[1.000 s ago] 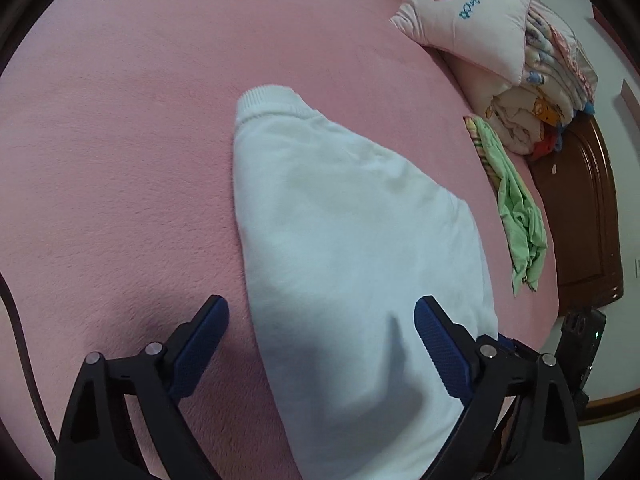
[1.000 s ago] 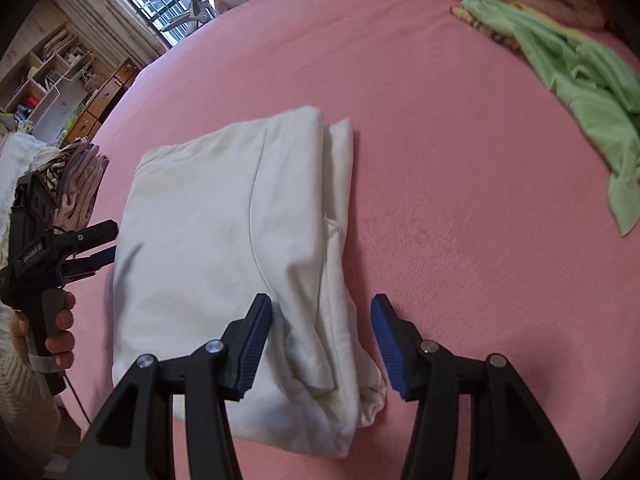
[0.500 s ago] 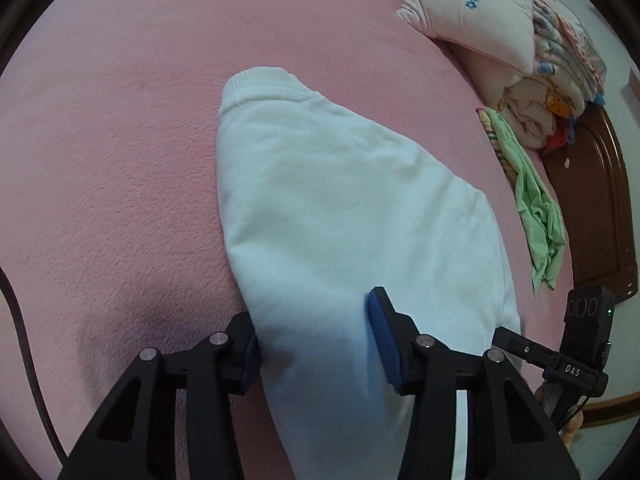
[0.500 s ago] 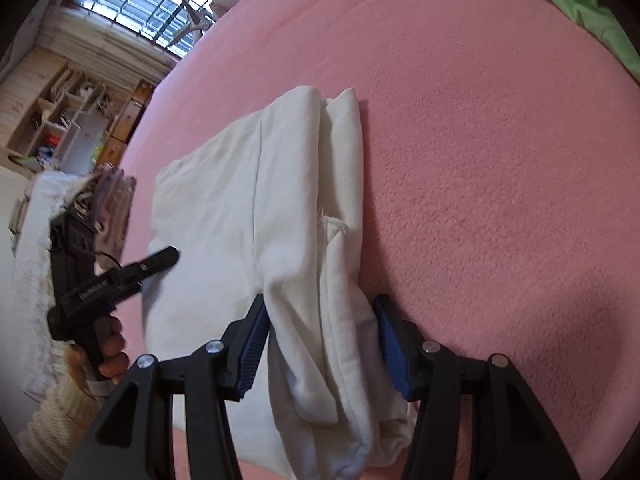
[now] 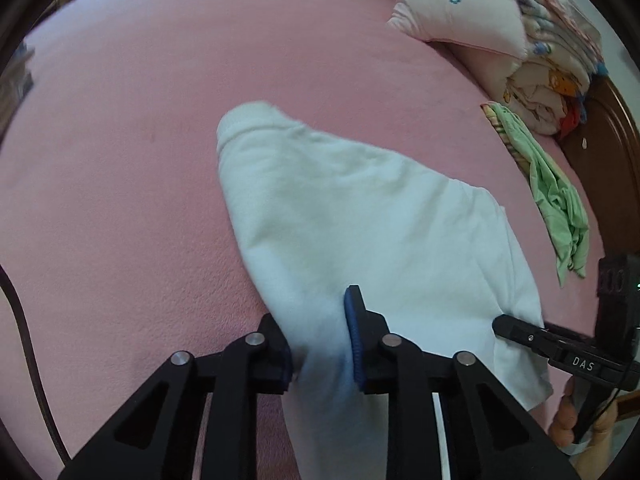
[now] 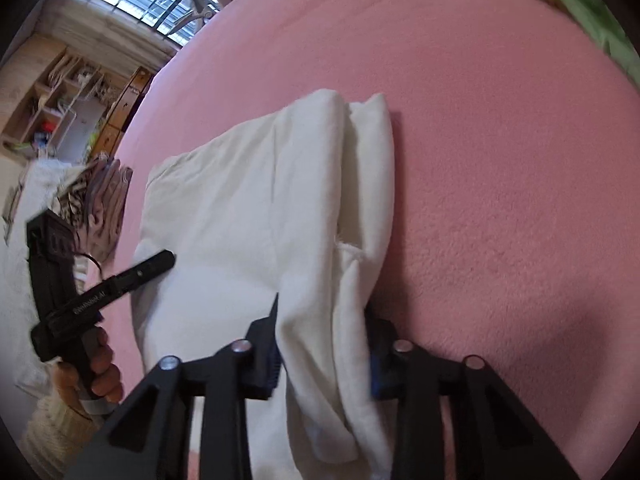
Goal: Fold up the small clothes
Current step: 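Grasp the folded white bundle with the left tool while the right tool grasps it too, then lift the bundle with both tools and carry it onto the clothes stack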
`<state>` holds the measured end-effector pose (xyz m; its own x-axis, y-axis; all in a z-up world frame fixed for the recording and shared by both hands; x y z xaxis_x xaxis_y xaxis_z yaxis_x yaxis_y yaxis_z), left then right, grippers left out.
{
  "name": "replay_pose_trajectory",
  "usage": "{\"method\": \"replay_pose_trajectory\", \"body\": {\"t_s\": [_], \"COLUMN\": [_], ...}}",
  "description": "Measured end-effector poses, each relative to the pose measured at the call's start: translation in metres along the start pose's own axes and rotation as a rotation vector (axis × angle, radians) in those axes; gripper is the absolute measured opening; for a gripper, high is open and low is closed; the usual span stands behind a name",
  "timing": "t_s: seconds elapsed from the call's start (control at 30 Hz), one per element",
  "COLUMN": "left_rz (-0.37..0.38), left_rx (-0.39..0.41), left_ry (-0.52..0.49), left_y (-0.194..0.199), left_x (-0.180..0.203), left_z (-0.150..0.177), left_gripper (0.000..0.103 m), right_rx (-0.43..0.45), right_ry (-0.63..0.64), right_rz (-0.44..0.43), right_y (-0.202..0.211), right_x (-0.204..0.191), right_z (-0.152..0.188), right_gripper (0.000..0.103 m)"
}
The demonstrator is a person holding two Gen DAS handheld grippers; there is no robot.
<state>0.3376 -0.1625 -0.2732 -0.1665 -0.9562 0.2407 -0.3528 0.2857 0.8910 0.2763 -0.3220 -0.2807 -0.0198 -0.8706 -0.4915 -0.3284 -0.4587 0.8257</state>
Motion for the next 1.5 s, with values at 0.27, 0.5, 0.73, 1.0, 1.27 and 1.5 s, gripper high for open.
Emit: {"method": "replay_pose_trajectory", "body": {"t_s": [0.27,0.5,0.73,1.0,1.27,1.5], "left_rz": [-0.032,-0.047,-0.128,-0.304,-0.473,-0.528], "left_rx": [0.115,0.204,0.305,0.419,0.462,0.395], "left_ry": [-0.091,-0.079,-0.047,-0.038,0.004,0.075], "left_y": [0.075,0.162,0.277,0.421,0.493,0.448], "left_x": [0.022,-0.006,-0.094,-0.239,-0.404,-0.523], "left_z": [-0.008,-0.011,-0.028,-0.093,-0.195,-0.287], "left_gripper": [0.015,0.015,0.015,0.015,0.015,0.015], "right_rx": [0.105,0.188,0.249,0.296,0.308,0.220], "right_ry": [0.129,0.208,0.308,0.378,0.303,0.167], "right_rz": [0.086,0.069,-0.022,-0.164,-0.250,-0.303], "right_y": [0.050,0.092,0.106,0.083,0.012,-0.091], "right_x": [-0.044,-0.114,-0.238,-0.418,-0.571,-0.631], "right_z": [0.002,0.003,-0.012,-0.061,-0.137,-0.189], "right_gripper": [0.022,0.022,0.022,0.022,0.022,0.022]}}
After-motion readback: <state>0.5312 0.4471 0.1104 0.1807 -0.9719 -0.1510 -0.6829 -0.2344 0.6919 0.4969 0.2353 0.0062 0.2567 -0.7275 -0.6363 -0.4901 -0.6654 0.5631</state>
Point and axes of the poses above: each gripper's, at about its wrist camera, not at the fingertips, and y roughly against the way its jaws point, x to its right, z to its underside, the point moved 8 cm from there along -y, roughly the way its jaws point
